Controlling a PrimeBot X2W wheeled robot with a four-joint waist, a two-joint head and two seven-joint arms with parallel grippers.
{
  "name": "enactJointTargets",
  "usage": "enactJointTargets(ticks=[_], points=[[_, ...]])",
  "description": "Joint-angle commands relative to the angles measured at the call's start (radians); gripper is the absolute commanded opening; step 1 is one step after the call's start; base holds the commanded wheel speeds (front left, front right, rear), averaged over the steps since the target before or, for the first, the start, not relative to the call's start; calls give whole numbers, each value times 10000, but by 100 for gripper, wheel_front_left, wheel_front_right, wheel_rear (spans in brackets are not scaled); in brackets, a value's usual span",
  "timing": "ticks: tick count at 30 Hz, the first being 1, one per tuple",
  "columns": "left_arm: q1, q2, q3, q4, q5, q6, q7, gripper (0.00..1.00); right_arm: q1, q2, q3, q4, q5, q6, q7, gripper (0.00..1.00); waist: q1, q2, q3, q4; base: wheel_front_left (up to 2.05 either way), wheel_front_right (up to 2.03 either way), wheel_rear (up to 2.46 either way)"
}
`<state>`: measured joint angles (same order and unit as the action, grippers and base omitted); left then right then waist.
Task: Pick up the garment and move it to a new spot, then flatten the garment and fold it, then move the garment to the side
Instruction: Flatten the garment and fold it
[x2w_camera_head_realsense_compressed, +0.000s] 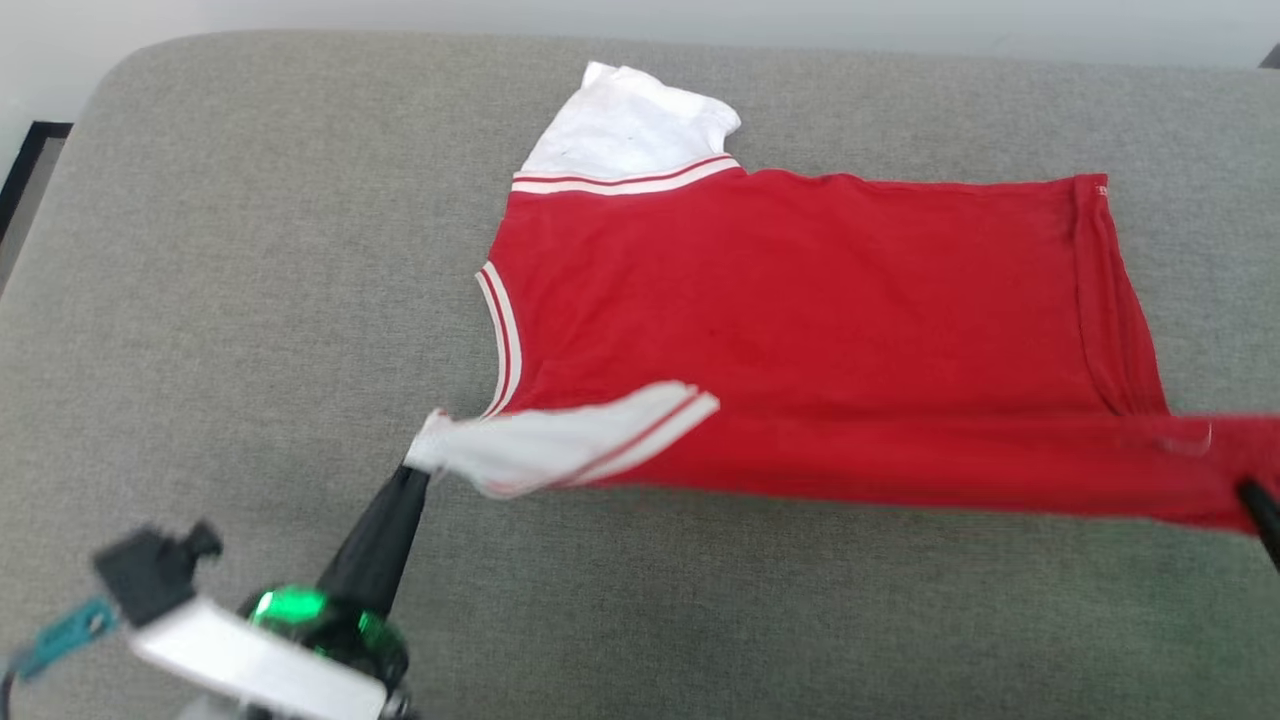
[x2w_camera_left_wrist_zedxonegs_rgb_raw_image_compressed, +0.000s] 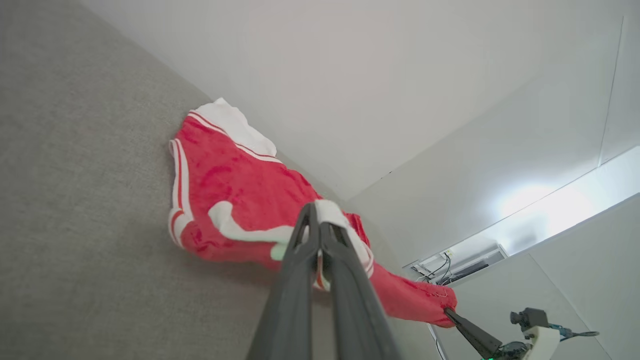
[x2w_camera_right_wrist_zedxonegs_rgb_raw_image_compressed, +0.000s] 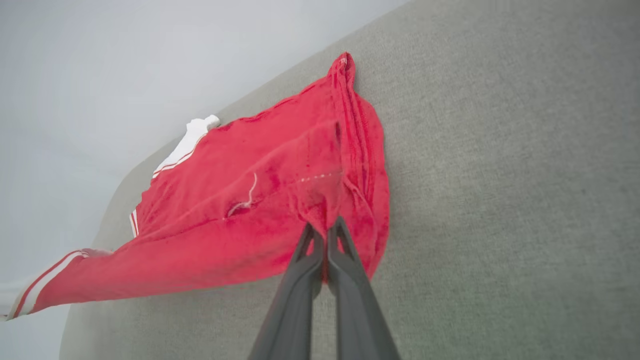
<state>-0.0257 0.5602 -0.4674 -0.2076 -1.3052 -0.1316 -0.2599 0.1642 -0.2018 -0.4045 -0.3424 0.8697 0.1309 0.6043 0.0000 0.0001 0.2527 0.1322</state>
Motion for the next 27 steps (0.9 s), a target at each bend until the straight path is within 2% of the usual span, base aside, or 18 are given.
enactJointTargets(ticks=[1, 8, 12, 27], points=[[-693, -74, -184, 197, -216, 26, 142, 0, -564, -20, 20, 174, -236, -4, 163, 0, 0, -1, 40, 23, 0, 0, 0], [-2625, -432, -640, 1216, -751, 26, 380, 0, -2335, 80, 90, 1345, -151, -4, 478, 0, 0, -1, 429, 2, 0, 0, 0], [-3604, -722, -1007, 2206, -1016, 26, 359, 0, -3094, -222, 335, 2255, -509, -2, 474, 0, 0, -1, 751, 16, 0, 0, 0], [-5007, -992, -2127, 4950, -779, 26, 4, 0, -3979, -746, 1211, 3890, -553, -2, -482, 0, 0, -1, 1654, -103, 0, 0, 0]])
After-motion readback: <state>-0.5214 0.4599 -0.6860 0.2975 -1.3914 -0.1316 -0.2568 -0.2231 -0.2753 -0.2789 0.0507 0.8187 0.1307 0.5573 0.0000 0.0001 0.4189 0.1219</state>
